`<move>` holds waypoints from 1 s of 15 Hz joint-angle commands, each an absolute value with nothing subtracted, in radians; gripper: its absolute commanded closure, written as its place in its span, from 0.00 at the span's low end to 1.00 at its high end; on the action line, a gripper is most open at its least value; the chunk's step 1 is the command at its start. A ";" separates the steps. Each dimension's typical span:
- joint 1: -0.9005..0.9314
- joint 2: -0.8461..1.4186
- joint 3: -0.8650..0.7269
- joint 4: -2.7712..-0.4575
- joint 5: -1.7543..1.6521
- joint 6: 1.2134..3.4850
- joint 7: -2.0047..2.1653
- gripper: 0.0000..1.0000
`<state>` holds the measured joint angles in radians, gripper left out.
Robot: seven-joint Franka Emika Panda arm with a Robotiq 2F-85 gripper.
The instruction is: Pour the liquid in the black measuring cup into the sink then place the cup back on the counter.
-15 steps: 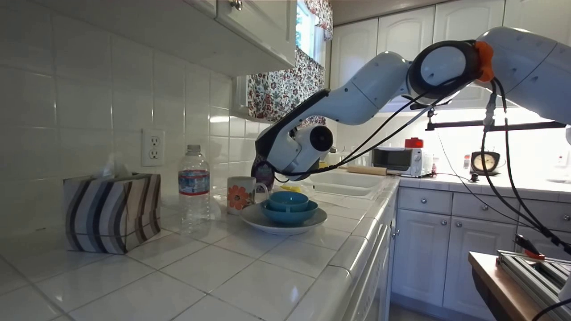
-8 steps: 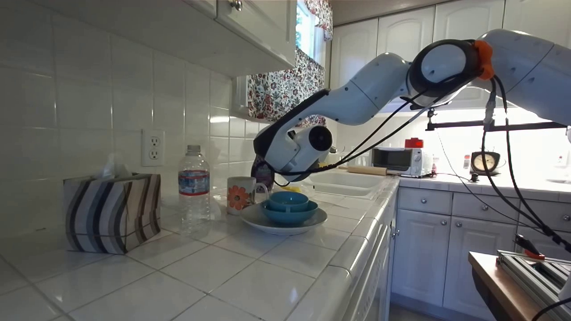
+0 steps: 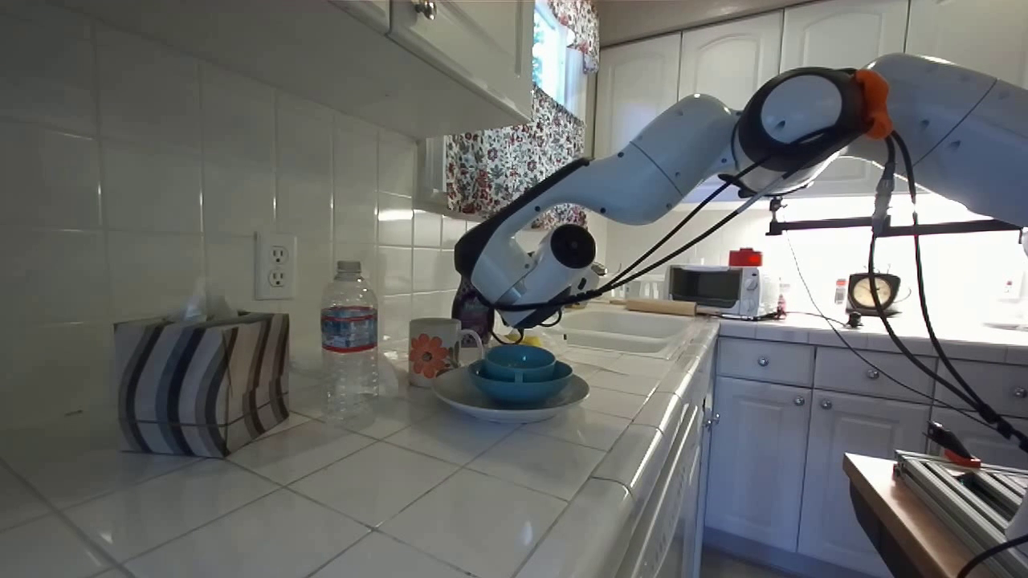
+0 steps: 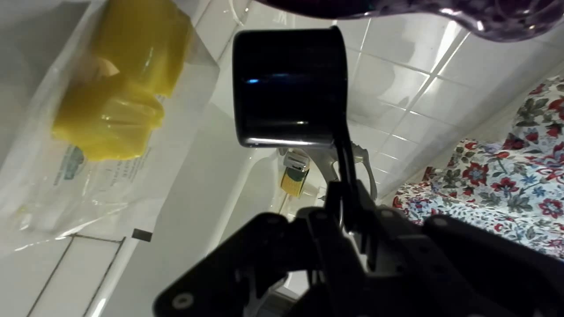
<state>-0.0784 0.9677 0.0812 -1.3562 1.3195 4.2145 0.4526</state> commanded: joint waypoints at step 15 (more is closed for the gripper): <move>0.136 0.989 -0.224 -1.326 1.697 4.238 0.405 0.32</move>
